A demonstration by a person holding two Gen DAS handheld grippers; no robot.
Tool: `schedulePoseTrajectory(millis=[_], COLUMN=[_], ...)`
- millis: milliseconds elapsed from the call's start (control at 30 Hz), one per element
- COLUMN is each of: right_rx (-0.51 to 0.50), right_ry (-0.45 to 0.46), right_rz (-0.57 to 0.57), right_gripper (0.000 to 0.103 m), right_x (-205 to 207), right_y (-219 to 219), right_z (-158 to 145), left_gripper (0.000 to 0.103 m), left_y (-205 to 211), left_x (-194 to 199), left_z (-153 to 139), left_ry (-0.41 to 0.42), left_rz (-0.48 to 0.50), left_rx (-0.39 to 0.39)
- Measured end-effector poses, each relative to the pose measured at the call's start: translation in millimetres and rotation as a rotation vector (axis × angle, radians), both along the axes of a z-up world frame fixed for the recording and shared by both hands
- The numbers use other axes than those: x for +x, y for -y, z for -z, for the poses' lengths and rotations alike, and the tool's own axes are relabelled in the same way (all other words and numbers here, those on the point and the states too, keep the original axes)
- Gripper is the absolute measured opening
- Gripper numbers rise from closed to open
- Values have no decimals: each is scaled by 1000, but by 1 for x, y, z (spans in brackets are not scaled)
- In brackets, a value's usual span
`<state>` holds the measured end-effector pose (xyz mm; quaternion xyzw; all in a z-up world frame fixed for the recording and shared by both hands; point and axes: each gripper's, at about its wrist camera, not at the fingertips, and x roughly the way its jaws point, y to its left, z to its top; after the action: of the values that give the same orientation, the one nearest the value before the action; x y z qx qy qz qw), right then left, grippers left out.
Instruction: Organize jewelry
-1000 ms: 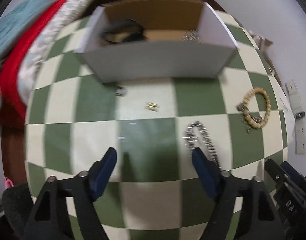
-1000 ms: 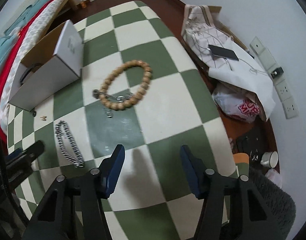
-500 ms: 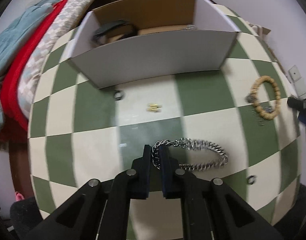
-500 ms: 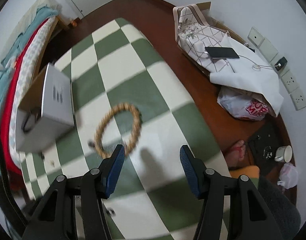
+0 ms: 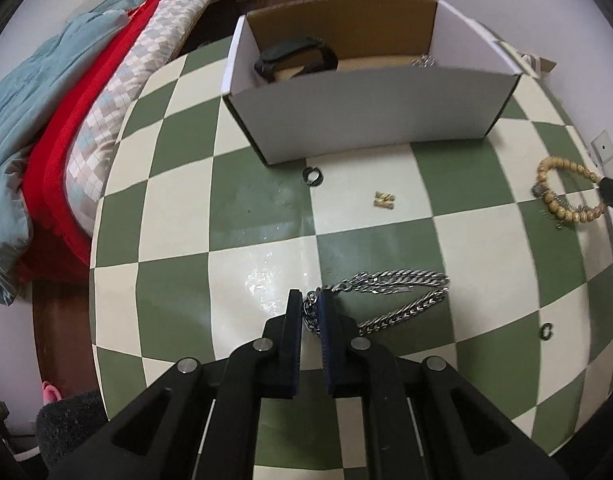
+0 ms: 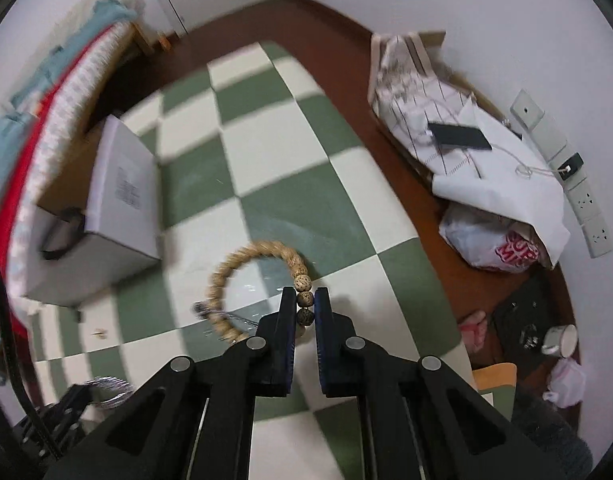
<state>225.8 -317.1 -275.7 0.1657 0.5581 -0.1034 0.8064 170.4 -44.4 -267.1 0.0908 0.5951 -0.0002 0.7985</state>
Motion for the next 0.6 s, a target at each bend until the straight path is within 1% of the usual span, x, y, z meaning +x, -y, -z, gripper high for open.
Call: schedulePoseTrajectory(millis=[100,200,300,367,433,533,567,600], right_rx=[12,35,73,102,118,145,152,150], right_ry=[86,120,139,116,69,-35,-103,-141], right_rz=[-25,-54,-76,-87,-93,-67,-56,-39], right_gripper=[9,9,9,9,9,10,10,10], right_x=[-15,-27,-40,-44,-48,-53,-54,-56], right_y=[-6,-11,-16,-12,-7,8,14,20], right_z=[-35,-59,-75,-70,-57,-22,-7,3], left_gripper=[6,6,6,6,6,6,6,6], left_y=[0,-1,2,3,4,3,4,4], left_x=[4,6,3,2,0,-1,-2,-3], left_z=[-10,-19,-28,-30,-30,-27,-26,-26], left_ry=[23,39,56,61,59,51,49,48], left_rz=[11,12,12,13,16,17,18,19], left_rx=[-10,-30,-45,-49,-49,-53,-54,-54])
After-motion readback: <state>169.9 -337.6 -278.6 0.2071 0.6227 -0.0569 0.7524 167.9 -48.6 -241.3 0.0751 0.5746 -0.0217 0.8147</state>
